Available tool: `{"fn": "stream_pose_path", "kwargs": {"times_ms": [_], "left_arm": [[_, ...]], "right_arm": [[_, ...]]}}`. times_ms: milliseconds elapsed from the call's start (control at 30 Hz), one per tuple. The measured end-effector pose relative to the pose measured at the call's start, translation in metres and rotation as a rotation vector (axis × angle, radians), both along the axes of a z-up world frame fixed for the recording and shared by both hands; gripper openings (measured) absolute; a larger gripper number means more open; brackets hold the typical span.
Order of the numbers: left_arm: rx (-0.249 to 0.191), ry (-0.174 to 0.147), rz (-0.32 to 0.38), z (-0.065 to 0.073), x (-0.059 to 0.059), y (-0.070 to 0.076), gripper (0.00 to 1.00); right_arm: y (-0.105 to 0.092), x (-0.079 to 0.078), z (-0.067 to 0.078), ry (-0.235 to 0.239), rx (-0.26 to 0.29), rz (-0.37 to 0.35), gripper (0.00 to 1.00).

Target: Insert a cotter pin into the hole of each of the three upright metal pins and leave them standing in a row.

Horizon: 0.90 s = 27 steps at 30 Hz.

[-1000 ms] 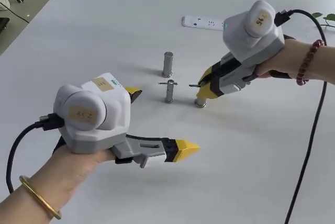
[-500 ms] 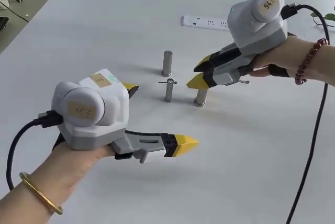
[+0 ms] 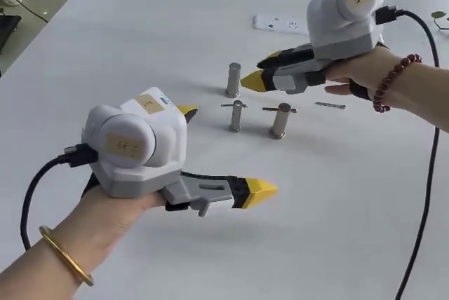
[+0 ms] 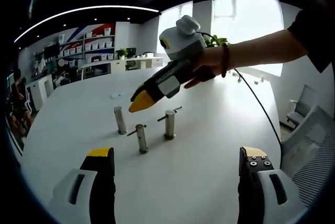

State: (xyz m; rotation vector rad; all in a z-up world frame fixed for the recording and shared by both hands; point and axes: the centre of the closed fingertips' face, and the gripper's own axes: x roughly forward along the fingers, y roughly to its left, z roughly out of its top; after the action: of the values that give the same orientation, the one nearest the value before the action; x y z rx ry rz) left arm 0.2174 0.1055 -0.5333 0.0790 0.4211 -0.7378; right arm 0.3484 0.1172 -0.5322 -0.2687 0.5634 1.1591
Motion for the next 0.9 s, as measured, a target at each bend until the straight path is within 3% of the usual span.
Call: {"fn": "stream_pose_path", "kwargs": {"times_ms": [67,333,400,633,900], "left_arm": [[0.004,-0.004,0.001,0.0,0.0,0.0,0.99],[0.012,-0.001,0.012,-0.002,0.0,0.002,0.96],[0.012,0.001,0.009,-0.003,-0.001,0.001,0.96],[0.011,0.005,0.009,-0.005,-0.001,0.003,0.95],[0.008,0.008,0.013,-0.006,-0.001,0.004,0.95]], "right_arm": [[0.006,0.004,-0.001,0.013,0.038,-0.019,0.28],[0.016,0.017,-0.016,-0.014,0.029,-0.036,0.25],[0.018,0.021,-0.019,-0.055,0.014,-0.027,0.26],[0.026,0.032,-0.03,-0.065,0.02,-0.028,0.24],[0.035,0.033,-0.035,-0.061,0.008,-0.029,0.15]]}}
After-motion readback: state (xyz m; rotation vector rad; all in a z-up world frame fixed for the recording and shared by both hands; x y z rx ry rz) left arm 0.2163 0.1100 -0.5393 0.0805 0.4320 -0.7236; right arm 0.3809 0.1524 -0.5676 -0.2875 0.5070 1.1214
